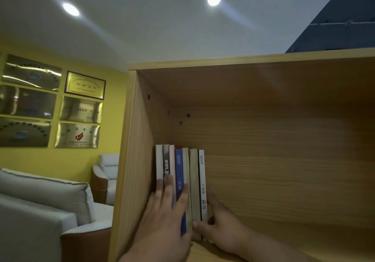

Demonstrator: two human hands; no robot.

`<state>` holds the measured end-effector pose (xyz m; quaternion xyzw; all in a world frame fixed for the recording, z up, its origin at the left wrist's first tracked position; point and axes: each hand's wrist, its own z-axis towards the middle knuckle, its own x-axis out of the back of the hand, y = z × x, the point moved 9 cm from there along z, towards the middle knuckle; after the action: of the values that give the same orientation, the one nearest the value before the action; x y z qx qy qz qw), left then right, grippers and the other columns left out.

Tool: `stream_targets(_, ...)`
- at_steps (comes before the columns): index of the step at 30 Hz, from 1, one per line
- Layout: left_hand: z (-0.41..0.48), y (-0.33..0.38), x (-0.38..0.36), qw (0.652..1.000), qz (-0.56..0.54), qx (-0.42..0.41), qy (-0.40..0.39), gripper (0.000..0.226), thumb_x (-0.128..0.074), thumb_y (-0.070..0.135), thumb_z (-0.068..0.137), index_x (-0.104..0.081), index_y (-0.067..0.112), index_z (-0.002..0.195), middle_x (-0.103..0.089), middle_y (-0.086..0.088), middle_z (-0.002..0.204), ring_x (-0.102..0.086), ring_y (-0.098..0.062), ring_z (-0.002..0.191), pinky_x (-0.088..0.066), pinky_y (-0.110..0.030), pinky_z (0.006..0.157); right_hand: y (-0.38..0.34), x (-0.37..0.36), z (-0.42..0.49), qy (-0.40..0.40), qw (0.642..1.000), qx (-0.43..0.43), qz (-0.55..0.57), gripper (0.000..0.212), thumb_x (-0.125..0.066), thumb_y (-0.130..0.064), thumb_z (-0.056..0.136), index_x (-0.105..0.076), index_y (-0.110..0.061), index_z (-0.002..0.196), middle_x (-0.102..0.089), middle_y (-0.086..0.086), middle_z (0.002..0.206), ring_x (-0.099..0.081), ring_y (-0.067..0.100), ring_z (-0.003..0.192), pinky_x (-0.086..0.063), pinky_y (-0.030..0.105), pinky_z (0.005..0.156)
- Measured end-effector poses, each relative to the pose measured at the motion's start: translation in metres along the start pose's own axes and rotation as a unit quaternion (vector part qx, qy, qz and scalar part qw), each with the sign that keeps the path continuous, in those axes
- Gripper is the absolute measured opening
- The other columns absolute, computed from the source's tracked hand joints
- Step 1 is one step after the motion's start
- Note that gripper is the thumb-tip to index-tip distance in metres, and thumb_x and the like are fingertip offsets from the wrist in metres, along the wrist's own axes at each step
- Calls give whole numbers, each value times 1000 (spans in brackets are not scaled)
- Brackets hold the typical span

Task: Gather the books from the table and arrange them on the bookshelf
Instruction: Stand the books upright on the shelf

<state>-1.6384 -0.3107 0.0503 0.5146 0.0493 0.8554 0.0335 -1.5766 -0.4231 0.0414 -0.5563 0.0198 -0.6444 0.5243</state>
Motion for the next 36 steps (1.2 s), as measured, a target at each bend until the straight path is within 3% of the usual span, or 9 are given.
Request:
stream_targets(2,4,-7,0,1000,-24,14,9,103,-53,63,92,36,41,142,53,0,145,39,-25,144,15,-44,120,0,-7,7,-24,999,-22,-22,108,-73,-41,87,14,-53,148,-32,-34,138,-47,-6,124,-41,9,98)
stream_targets(5,9,-7,1,997,-77,19,20,111,-62,57,89,27,33,153,44,0,154,33,-22,147,11,-39,122,1,-16,23,-19,998,-3,-66,129,-75,-57,74,26,-40,153,-26,-17,161,-34,0,141,-34,25,117)
stream_targets(9,14,-13,-3,992,-120,40,24,114,-64,49,90,27,25,154,42,4,156,32,-17,148,8,-38,125,15,-19,34,-18,994,-24,-101,134,-66,-73,62,32,-44,149,-29,-8,160,-40,8,140,-40,36,115)
stream_targets(13,15,-18,-10,997,-56,54,0,112,-59,55,92,42,28,135,51,3,147,37,-21,145,17,-37,116,21,-19,34,-11,995,-27,-94,128,-71,-60,75,31,-43,150,-22,-8,162,-37,8,140,-37,28,114)
stream_targets(17,13,-13,-11,997,16,70,3,109,-51,59,95,45,23,131,51,-5,149,39,-27,144,24,-38,109,27,-18,37,21,999,-14,-41,127,-77,-57,67,20,-56,149,-33,-15,156,-40,3,136,-41,34,114)
stream_targets(25,14,-17,-14,998,-45,41,1,112,-57,56,92,43,31,136,56,5,144,44,-19,139,20,-37,113,28,-12,32,17,998,-32,-52,132,-78,-65,61,16,-53,152,-39,-11,151,-43,9,135,-41,37,114)
stream_targets(28,12,-18,-9,987,-155,35,25,106,-63,42,93,31,39,141,49,16,146,39,-9,139,13,-35,120,28,-7,27,-6,997,-53,-61,131,-79,-65,63,16,-53,152,-32,-9,159,-37,14,142,-37,41,117)
stream_targets(31,4,-21,2,969,-233,36,75,88,-58,22,98,4,37,158,32,23,158,25,-3,148,1,-35,126,29,4,17,-34,994,-88,-51,115,-79,-52,73,5,-57,152,-32,-10,161,-44,18,137,-39,41,114)
stream_targets(36,-8,-22,10,962,-250,34,106,74,-61,22,96,-22,31,158,-3,17,163,-4,-8,151,-20,-36,126,19,17,-2,-25,989,-83,-121,94,-69,-42,88,-2,-55,153,-28,-6,163,-41,19,140,-39,36,115)
